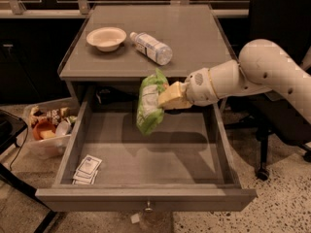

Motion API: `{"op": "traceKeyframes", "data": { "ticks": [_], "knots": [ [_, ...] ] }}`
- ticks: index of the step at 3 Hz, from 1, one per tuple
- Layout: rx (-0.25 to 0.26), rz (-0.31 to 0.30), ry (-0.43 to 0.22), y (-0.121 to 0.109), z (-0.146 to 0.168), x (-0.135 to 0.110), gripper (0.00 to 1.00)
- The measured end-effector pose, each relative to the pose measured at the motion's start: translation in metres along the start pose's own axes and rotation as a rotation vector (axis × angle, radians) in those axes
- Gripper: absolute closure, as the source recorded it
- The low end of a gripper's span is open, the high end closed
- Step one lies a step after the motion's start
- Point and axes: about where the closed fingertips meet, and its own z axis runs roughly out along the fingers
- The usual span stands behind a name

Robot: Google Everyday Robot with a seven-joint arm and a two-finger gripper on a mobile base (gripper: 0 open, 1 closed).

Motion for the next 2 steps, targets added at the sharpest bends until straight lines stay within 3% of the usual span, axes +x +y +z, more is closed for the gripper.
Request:
{"op": "traceKeyframes", "data": {
  "ticks": [1,2],
  "knots": [
    [0.098,-0.012,0.128,-0.014,0.0511,0.0046,1.0],
    [0.098,-0.011,0.128,-0.0144,0.0508,0.0045,1.0]
  ]
}}
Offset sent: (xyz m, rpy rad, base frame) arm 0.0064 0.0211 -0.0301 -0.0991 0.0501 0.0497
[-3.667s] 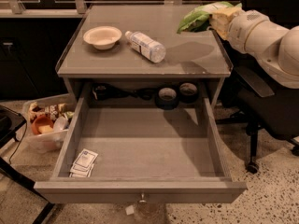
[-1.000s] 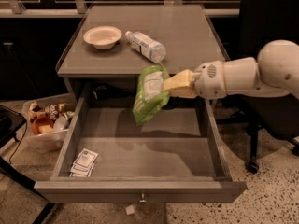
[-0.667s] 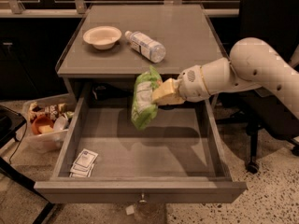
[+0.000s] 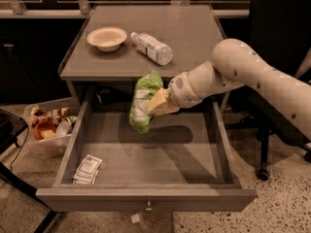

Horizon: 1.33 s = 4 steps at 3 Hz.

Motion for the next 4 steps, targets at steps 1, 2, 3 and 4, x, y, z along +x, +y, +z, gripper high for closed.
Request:
{"op": "traceKeyframes", "data": {
  "ticks": [1,2,3,4],
  "knots": [
    [0.019,-0.029,0.068,0.001,0.013,0.01,1.0],
    [0.035,-0.027,0.125,-0.005,0.018,0.033,1.0],
    [0.041,0.008,0.205,-0.02,0.031,0.055,1.0],
    [0.035,0.053,0.263,-0.042,0.055,0.071,1.0]
  ]
}}
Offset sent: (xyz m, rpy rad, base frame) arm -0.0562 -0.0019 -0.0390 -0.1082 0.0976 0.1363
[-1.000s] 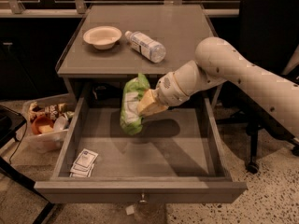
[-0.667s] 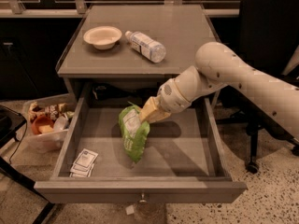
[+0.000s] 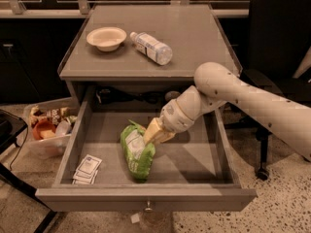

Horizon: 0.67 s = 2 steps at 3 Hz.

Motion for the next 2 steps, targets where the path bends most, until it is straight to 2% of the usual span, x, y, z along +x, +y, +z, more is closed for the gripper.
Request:
{"op": "traceKeyframes", "data": {
  "ticks": [1,2],
  "knots": [
    [-0.004,0.033,0.03,-0.0142,0.0222,0.002,0.81],
    [-0.004,0.033,0.03,-0.0129,0.021,0.002,0.58]
  ]
}}
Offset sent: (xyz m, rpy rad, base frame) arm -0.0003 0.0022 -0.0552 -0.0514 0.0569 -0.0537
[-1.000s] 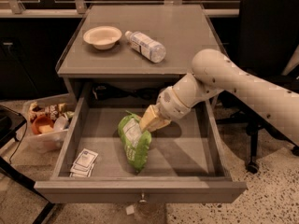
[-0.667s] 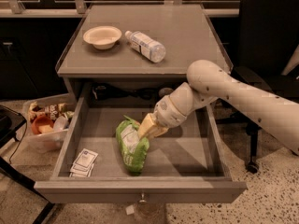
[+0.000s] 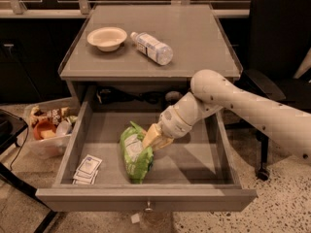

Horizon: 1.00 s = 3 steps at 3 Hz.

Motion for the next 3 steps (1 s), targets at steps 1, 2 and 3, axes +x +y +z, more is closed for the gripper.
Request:
{"op": "traceKeyframes", "data": {
  "ticks": [1,2,3],
  "knots": [
    [0.03,0.02,-0.036,-0.0081,0.0005,-0.0008,0.35],
    [0.029,0.02,-0.038,-0.008,0.0012,-0.0013,0.11],
    [0.029,0.02,-0.037,-0.008,0.0012,-0.0013,0.0]
  ]
}}
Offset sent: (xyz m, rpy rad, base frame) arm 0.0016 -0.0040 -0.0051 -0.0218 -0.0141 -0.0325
